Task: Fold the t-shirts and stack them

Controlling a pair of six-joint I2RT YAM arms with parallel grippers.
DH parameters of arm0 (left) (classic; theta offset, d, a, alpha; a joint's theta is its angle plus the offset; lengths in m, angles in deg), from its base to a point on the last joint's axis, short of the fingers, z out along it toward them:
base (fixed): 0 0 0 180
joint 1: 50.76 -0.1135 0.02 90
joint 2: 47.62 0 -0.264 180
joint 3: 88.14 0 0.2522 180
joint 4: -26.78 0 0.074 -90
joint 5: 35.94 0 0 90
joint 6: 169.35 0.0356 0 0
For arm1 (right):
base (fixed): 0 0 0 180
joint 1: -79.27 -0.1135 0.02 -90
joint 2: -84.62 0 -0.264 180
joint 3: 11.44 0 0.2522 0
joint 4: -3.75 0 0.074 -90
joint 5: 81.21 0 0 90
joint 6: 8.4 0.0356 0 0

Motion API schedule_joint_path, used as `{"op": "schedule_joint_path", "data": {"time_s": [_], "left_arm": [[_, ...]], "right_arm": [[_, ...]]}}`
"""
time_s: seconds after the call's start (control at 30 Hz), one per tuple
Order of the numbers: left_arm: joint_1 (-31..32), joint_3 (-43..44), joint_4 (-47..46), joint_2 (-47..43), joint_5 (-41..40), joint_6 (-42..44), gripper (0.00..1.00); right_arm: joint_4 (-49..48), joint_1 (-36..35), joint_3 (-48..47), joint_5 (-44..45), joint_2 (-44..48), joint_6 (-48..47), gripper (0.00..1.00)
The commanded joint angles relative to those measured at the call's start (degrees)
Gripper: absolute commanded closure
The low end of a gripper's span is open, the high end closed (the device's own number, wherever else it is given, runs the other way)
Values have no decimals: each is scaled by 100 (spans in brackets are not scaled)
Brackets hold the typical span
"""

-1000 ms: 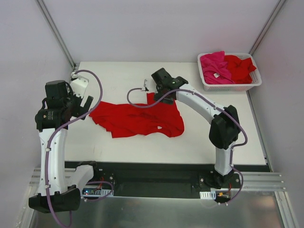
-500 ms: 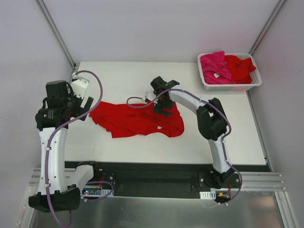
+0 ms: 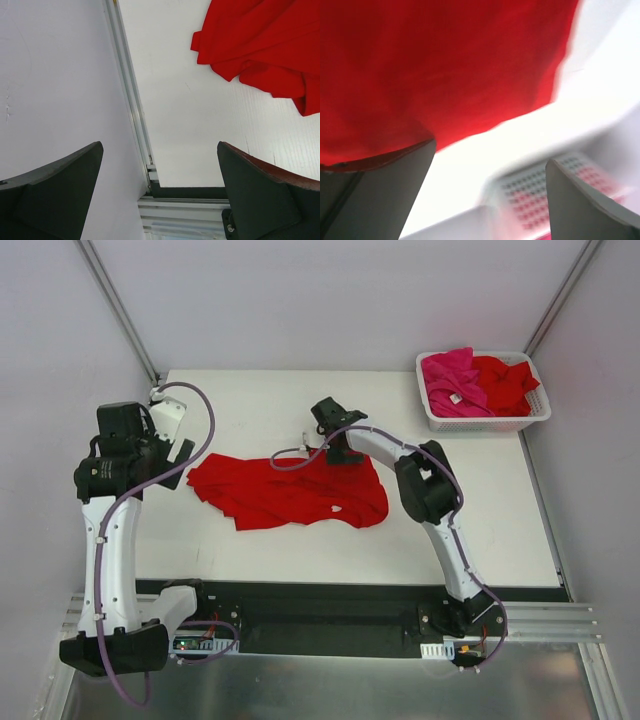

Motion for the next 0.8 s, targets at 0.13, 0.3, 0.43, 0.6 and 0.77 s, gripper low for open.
{"op": "schedule_joint_path", "data": {"time_s": [0.13,0.3,0.43,0.6,0.77], "left_arm": [[-110,325,62,109,-64,40,1],[-128,290,71,48,-38,40,0],[-136,202,80,-31,23,-3,1],[-128,140,80,-49,129,-12,0],[-128,228,88,-5,199,-21,1]], "right_arm": [[-1423,324,-1616,946,-1072,-2113,4],[-207,166,-1796,675,-399,-865,4],[-199,34,-1486,683,551,12,4],[2480,51,-2085,-1314,859,1569,4],[4080,498,-1910,-3989,684,2713,4]]}}
